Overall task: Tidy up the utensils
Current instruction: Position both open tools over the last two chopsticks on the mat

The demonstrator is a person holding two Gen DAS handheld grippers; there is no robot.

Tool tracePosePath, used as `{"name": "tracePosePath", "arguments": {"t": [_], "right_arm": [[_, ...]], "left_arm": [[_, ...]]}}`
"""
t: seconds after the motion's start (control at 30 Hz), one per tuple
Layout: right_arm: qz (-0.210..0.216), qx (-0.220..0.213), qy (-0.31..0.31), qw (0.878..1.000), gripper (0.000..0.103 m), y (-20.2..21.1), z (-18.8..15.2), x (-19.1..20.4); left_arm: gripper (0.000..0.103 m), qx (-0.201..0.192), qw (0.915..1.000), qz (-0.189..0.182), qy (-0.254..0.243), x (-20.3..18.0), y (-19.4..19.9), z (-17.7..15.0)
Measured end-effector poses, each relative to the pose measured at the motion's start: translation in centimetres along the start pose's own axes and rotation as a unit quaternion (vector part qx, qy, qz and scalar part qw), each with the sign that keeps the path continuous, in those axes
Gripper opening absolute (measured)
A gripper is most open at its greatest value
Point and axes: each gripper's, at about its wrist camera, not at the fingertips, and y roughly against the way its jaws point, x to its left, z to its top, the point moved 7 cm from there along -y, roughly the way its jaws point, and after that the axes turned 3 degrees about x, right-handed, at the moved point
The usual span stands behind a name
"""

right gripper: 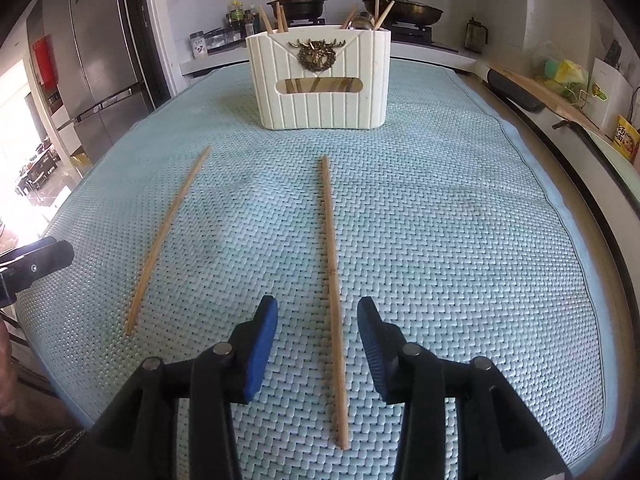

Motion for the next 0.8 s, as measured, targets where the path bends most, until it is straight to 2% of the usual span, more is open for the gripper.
{"name": "tracePosePath", "arguments": {"t": [0.8], "right_arm": [[0.002, -0.003, 0.004, 1.000, 0.042, 0.05, 0.48, -0.23]], "left_arm": [[0.088, 0.009, 0.9998, -0.002, 0.016, 0.67, -0.74, 0.61]]}}
